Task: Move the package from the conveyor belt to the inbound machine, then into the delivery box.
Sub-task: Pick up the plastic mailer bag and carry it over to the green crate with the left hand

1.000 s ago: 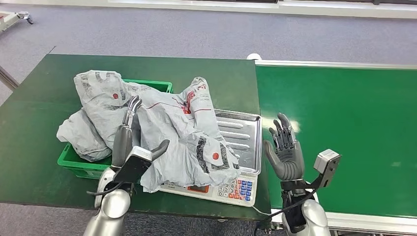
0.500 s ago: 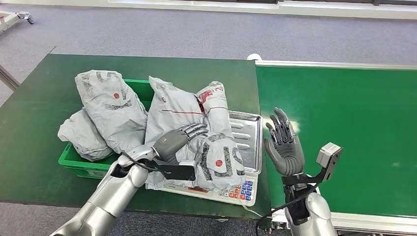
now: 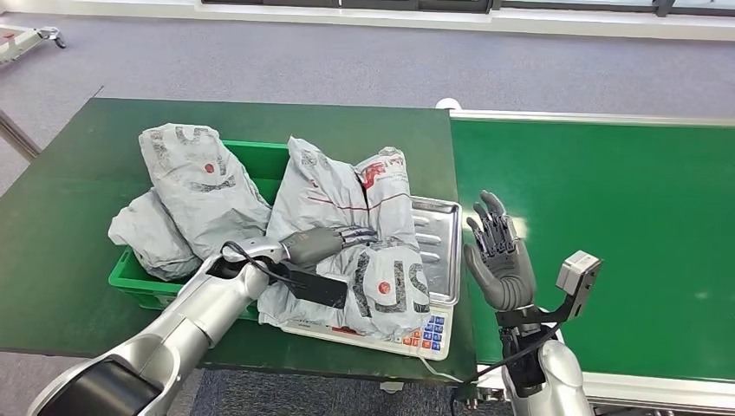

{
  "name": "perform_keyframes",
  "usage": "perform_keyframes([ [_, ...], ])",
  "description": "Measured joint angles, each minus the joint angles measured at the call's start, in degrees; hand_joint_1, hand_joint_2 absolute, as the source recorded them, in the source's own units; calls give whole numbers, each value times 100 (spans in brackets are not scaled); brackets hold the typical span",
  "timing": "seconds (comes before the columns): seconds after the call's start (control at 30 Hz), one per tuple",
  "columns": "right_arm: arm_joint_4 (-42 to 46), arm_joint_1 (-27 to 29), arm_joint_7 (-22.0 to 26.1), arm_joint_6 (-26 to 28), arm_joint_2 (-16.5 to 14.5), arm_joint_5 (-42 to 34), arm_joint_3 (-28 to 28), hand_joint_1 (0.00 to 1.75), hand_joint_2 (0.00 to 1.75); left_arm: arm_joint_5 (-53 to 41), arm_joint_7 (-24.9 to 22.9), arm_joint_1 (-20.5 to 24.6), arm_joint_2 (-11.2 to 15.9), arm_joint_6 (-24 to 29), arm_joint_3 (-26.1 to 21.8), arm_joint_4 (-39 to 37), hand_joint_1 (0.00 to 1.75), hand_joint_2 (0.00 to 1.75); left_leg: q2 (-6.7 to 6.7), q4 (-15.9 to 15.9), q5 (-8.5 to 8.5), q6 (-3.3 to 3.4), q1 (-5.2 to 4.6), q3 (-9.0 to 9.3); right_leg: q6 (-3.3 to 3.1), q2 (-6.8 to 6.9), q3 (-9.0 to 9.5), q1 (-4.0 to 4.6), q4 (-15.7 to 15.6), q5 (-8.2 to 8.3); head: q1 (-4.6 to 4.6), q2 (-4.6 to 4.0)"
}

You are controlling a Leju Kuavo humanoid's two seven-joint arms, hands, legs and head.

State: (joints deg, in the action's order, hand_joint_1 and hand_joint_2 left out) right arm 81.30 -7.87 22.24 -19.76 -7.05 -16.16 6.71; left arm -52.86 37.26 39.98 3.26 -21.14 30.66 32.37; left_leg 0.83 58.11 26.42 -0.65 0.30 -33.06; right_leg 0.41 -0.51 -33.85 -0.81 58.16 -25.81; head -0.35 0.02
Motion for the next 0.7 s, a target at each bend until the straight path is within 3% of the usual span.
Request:
perform_keyframes([
  [0.03,4,24,5,-5,4,-5,0,0,175,7,78,50,20,-129,47,-64,0,175,0,0,-5,-2,0,0,-3,0,0,1,0,4,0,0],
  [0.07,16,62,13,-14,11,-12,0,0,175,18,156,101,43,-267,103,-128,18,175,0,0,-9,-5,0,1,-5,0,-1,3,0,7,0,0],
  [0.17,95,202,39,-68,43,-45,0,0,175,47,288,262,90,-665,290,-292,149,175,0,0,-15,-8,0,1,-9,0,-1,6,0,13,0,0],
  [0.2,122,231,47,-91,54,-56,0,0,175,48,300,323,94,-784,358,-335,175,175,0,0,-16,-8,1,1,-8,0,-1,6,0,14,-1,0],
  [0.37,198,284,39,-145,92,-103,0,0,175,121,324,646,81,-1067,712,-462,175,175,2,0,-16,-7,1,1,-8,1,0,5,1,14,0,0],
  [0.5,246,365,2,-190,125,-195,0,0,175,310,325,787,88,-793,936,-377,175,175,5,0,-18,-2,1,-1,-7,7,-3,1,0,14,0,0],
  [0.7,290,544,-12,-363,154,-345,-6,0,175,726,-219,933,329,-627,1245,873,175,175,3,2,-38,0,1,-47,-2,7,-53,0,1,38,0,0],
])
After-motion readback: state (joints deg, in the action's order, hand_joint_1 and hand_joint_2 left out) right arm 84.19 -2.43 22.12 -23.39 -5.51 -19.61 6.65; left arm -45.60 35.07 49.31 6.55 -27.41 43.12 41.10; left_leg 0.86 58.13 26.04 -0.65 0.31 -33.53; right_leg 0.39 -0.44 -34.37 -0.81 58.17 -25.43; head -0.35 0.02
